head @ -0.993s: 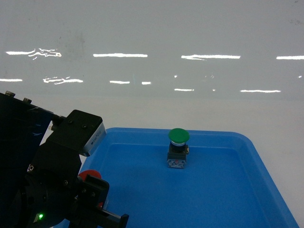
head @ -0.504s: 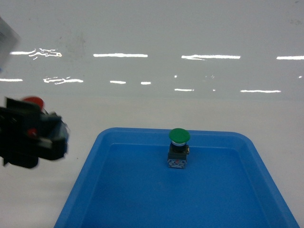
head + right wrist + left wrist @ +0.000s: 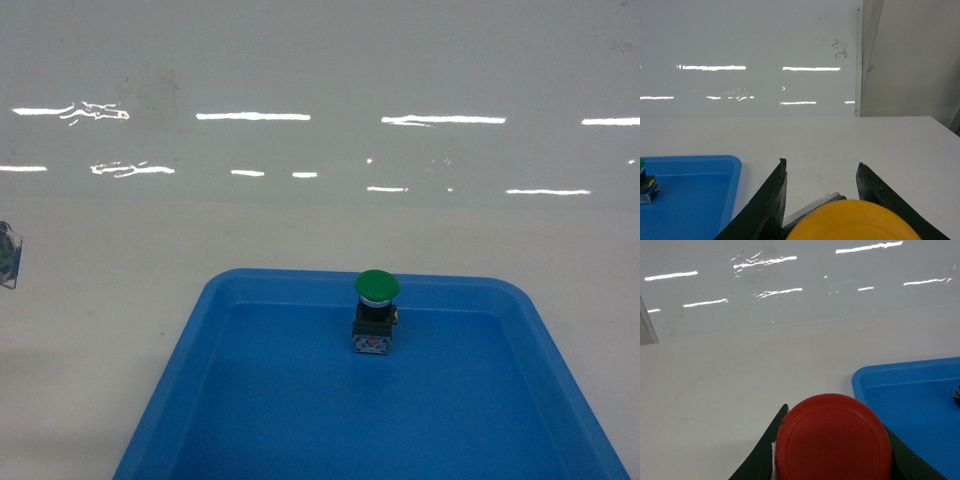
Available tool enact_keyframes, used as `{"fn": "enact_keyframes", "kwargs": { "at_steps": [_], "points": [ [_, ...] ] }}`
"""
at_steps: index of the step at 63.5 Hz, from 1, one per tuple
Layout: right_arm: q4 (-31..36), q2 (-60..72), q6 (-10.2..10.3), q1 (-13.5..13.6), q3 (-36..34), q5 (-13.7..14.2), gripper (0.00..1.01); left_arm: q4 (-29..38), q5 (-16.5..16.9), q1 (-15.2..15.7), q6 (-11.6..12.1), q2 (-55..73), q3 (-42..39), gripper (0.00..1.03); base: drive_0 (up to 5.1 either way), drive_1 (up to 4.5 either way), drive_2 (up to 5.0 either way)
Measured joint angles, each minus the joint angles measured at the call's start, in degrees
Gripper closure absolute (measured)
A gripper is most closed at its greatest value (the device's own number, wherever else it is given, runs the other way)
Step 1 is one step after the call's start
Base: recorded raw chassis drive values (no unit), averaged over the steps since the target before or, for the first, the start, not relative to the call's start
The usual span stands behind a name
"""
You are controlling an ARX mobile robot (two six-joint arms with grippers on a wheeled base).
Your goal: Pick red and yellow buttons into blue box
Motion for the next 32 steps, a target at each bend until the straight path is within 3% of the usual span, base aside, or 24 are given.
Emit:
{"fn": "enact_keyframes", "kwargs": {
  "at_steps": [10, 20, 32],
  "points": [
    [0.0, 0.0, 0.0, 0.0, 0.0, 0.0, 0.63, -5.8, -2.3, -2.3, 0.5, -8.3, -3.1, 0.72, 0.0, 0.00, 0.0],
    [0.0, 0.0, 0.0, 0.0, 0.0, 0.0, 0.63, -5.9, -2.0, -3.0, 2.7, -10.8, -3.9, 0.72, 0.0, 0.00, 0.0],
    [0.0, 0.0, 0.0, 0.0, 0.0, 0.0, 0.63, -6.0, -1.8, -3.0, 3.2, -10.8, -3.9, 0.72, -0.2, -0.19, 0.4]
  ]
}}
